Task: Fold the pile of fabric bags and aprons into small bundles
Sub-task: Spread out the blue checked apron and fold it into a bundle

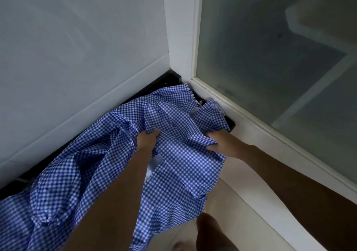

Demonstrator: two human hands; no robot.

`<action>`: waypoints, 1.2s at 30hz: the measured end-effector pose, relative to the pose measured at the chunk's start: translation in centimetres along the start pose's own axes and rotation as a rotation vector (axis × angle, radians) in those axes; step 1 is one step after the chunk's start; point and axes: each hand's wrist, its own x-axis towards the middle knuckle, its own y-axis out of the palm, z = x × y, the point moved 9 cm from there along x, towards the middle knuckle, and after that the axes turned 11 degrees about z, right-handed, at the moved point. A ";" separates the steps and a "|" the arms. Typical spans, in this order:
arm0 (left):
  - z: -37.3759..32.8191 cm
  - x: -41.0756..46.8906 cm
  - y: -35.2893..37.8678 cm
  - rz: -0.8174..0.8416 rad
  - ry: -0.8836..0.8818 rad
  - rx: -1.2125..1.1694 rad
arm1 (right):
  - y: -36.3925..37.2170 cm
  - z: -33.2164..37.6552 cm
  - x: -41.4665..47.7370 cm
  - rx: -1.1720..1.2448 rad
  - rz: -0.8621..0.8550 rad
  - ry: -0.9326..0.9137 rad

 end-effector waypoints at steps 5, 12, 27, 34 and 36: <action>-0.7 -0.3 -0.4 -0.102 0.056 0.120 | 1.1 -3.7 -2.6 -0.043 0.293 0.138; -0.9 -0.1 -0.1 -0.132 0.053 0.161 | -1.6 -6.9 -4.1 -0.164 0.189 0.315; 1.5 -8.0 0.0 -0.161 0.379 0.390 | 1.7 -0.1 6.3 -0.006 0.142 0.129; 6.6 -10.1 0.8 -0.029 0.212 0.696 | 1.2 -0.1 5.8 0.062 0.144 0.138; 6.3 -10.0 1.3 0.022 0.219 0.780 | 0.7 -0.4 5.3 0.100 0.083 0.161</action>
